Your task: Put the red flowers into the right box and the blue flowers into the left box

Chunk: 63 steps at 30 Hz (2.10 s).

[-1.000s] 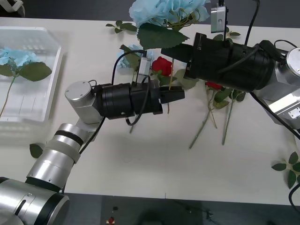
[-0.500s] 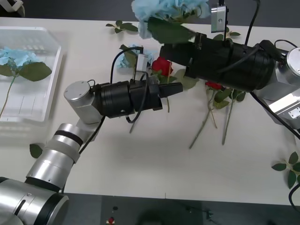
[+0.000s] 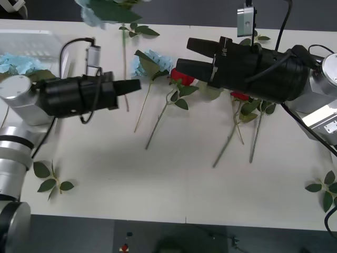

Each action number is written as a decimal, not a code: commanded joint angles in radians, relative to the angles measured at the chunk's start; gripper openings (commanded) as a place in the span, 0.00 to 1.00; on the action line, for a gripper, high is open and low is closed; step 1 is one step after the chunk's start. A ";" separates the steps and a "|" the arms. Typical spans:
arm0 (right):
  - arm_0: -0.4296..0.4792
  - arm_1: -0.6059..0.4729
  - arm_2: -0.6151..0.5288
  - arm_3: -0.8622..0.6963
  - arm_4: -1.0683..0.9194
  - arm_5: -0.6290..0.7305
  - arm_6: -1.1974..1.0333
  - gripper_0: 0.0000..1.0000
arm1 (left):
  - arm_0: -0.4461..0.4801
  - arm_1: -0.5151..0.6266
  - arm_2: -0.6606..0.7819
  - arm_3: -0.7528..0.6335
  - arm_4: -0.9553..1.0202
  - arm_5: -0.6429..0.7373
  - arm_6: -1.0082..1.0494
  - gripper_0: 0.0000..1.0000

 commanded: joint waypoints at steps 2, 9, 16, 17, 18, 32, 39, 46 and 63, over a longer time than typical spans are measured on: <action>-0.028 -0.077 0.030 0.024 0.059 -0.005 -0.011 1.00 | -0.041 0.164 0.104 -0.012 -0.026 0.017 0.049 0.00; -0.105 -0.269 0.214 0.123 0.061 -0.097 -0.285 1.00 | -0.041 0.390 0.229 -0.038 -0.191 0.013 0.236 0.00; -0.255 -0.436 0.454 0.267 0.056 -0.152 -0.696 1.00 | -0.039 0.603 0.258 -0.041 -0.438 0.013 0.357 0.00; -0.271 -0.453 0.483 0.291 0.056 -0.152 -0.759 1.00 | -0.041 0.620 0.264 -0.044 -0.478 0.013 0.359 0.00; -0.289 -0.470 0.509 0.314 0.056 -0.152 -0.833 1.00 | -0.039 0.635 0.275 -0.047 -0.527 0.013 0.360 0.00; -0.384 -0.502 0.578 0.565 0.334 -0.134 -1.308 1.00 | 0.206 0.618 0.427 -0.279 -0.816 -0.074 0.393 0.59; -0.401 -0.464 0.578 0.593 0.530 -0.092 -1.420 1.00 | 0.218 0.618 0.404 -0.288 -0.794 -0.074 0.397 1.00; -0.403 -0.356 0.578 0.645 0.674 -0.126 -1.497 1.00 | 0.122 0.555 0.371 -0.288 -0.661 0.084 0.402 1.00; -0.456 -0.186 0.578 0.858 0.746 -0.178 -1.500 1.00 | -0.204 0.183 0.069 -0.308 -1.075 0.089 0.761 1.00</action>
